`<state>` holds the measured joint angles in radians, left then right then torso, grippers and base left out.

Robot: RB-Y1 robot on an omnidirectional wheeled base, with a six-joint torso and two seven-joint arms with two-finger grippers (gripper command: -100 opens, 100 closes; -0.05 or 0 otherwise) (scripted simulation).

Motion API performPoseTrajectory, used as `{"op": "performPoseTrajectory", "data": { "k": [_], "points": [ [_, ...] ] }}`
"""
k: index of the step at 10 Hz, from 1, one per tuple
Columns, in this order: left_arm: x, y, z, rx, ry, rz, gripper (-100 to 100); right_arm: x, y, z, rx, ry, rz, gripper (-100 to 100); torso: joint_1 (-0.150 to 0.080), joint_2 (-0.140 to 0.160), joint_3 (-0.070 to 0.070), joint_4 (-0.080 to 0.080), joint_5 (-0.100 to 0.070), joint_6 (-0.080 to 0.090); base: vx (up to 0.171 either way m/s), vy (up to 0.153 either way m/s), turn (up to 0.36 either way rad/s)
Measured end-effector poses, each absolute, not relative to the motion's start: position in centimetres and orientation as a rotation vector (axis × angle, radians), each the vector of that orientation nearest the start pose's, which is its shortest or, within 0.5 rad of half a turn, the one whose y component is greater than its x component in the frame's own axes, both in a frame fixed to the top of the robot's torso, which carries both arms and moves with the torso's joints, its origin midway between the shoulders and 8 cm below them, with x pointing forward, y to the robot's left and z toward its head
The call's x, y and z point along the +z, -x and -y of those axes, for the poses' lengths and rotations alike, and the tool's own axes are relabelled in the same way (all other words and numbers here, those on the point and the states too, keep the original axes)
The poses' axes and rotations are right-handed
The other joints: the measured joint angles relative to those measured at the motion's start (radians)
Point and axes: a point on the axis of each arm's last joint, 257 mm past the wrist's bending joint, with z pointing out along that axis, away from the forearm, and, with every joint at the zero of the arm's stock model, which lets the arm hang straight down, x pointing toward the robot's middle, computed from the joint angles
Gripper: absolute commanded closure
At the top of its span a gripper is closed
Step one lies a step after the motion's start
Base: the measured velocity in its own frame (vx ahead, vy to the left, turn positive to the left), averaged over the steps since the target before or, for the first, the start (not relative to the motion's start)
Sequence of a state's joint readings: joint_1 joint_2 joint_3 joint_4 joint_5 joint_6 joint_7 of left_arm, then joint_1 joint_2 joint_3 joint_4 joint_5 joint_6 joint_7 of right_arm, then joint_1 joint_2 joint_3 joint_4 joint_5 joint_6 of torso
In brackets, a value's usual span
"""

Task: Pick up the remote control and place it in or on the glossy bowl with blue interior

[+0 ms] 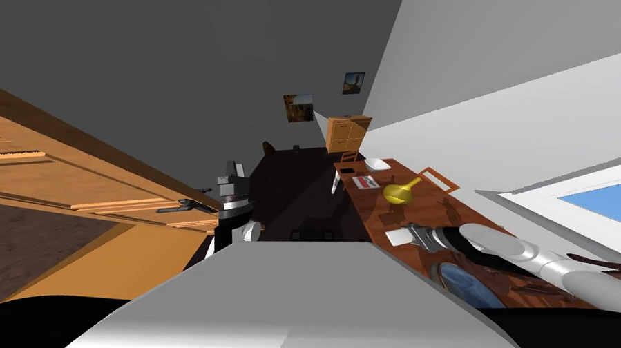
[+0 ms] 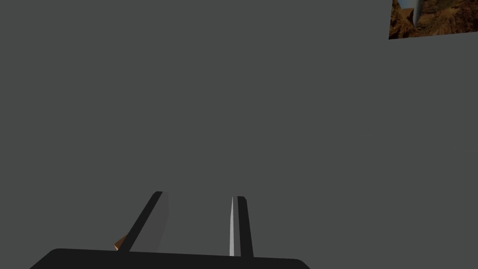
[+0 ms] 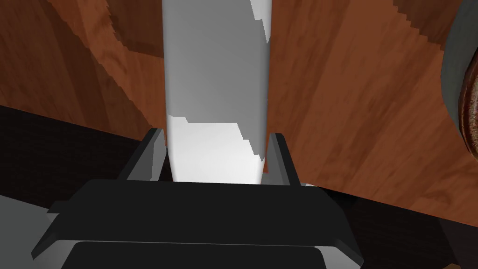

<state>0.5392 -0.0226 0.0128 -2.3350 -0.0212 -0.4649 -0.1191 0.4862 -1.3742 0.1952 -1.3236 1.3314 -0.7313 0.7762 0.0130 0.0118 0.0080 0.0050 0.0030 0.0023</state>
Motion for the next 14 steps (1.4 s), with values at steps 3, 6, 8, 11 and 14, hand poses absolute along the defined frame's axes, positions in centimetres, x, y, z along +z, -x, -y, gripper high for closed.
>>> {"op": "performPoseTrajectory", "data": {
  "k": [3,6,8,11,14],
  "points": [
    [3.0,-33.5,-28.7,-1.146,0.625,-0.645,0,-35.9,-21.4,57.2,-0.203,2.246,-1.809,100,0.002,0.006,0.003,0.001,0.002,0.002,-0.208,0.111,-0.115],
    [3.0,-33.5,-28.7,-1.146,0.625,-0.645,0,-33.8,-21.7,58.2,-0.205,2.302,-1.791,100,-0.013,-0.005,-0.003,-0.002,-0.001,0.001,-0.063,-0.084,-0.077],
    [3.0,-33.5,-28.7,-1.146,0.625,-0.646,0,-33.8,-20.4,58.4,-0.171,2.348,-1.808,100,-0.020,-0.012,-0.008,-0.005,-0.002,0.002,0.033,-0.166,-0.081],
    [3.0,-33.5,-28.7,-1.146,0.625,-0.646,0,-34.3,-17.3,59.2,-0.091,2.396,-1.869,100,-0.022,-0.019,-0.012,-0.007,-0.003,0.002,0.064,-0.170,-0.052],
    [3.0,-33.5,-28.7,-1.146,0.625,-0.646,0,-34.7,-14.6,59.8,-0.034,2.413,-1.926,100,-0.017,-0.020,-0.014,-0.008,-0.001,0.003,0.067,-0.126,-0.042]
  ]
}}
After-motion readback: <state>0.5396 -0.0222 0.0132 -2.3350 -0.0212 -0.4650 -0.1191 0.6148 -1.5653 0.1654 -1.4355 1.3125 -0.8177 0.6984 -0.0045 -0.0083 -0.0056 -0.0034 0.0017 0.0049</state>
